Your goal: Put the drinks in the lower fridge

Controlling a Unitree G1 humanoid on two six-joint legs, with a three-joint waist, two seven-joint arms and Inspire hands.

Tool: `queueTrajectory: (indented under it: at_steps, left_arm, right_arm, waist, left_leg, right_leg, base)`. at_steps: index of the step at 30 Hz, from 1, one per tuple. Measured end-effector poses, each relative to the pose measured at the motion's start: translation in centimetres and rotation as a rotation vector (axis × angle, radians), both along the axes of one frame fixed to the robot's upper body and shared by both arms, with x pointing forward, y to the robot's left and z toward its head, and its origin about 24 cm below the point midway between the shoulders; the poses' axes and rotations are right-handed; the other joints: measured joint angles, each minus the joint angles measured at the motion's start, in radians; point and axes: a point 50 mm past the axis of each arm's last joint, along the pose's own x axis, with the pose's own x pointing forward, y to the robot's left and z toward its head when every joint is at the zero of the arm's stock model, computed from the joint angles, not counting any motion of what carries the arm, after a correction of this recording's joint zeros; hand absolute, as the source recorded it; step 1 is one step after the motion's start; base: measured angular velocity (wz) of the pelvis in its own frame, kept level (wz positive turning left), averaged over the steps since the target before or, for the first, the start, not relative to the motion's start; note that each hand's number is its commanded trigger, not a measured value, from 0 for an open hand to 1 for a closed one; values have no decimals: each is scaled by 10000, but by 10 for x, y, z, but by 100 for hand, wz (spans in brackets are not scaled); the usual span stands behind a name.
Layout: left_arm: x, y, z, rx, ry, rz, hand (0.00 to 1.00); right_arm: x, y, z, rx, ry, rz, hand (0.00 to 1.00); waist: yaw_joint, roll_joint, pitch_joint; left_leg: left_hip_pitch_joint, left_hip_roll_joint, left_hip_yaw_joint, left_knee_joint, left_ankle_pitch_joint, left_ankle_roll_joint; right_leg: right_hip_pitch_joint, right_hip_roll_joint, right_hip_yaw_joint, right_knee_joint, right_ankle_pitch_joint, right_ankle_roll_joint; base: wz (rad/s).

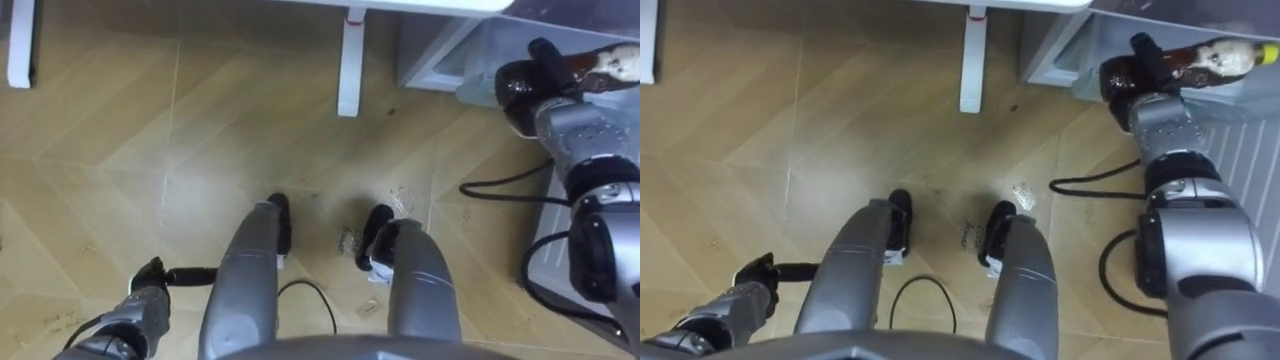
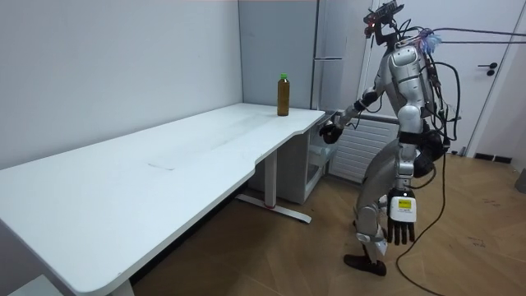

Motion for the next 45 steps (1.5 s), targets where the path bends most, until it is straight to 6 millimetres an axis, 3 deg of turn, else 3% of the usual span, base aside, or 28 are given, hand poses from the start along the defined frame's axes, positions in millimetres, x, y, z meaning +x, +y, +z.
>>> queueTrajectory:
  at_steps: [10,11,12,13,30,45]
  left_arm:
    - [-7,0,-2,136,340,-383,0]
    - [-8,0,-2,137,349,-366,0]
    - [-9,1,-2,144,371,-358,0]
    - [-9,1,-2,145,385,-353,0]
    - [-25,2,-6,133,783,-259,0]
    - [-26,-2,-7,146,1013,-705,0]
  right_arm:
    - [11,2,19,-906,119,134,100]
    - [11,2,21,-924,118,111,67]
    - [12,2,21,-957,137,124,3]
    - [12,3,22,-979,167,129,0]
    - [15,6,29,-1090,183,74,0]
    - [12,-3,32,-840,492,-527,0]
  waist:
    - [-87,21,0]
    - [-80,21,0]
    - [-81,21,0]
    - [-84,21,0]
    - [-53,127,-17]
    - [-121,136,-12]
  left_leg:
    - [-468,-5,-51,655,-243,54]
    - [-488,-10,-57,712,-266,47]
    - [-505,-10,-70,746,-274,38]
    - [-508,-11,-71,762,-283,34]
    - [-463,-20,-86,852,-330,40]
    - [-93,-36,-35,742,-338,-34]
  right_leg:
    - [-398,-93,30,587,-254,47]
    - [-434,-104,29,658,-276,35]
    - [-451,-107,23,698,-288,24]
    - [-456,-114,22,725,-303,21]
    - [-406,-145,14,834,-384,24]
    - [-163,-142,111,938,-528,-6]
  base:
    - [1]
    - [0]
    - [0]
    - [4]
    - [0]
    - [0]
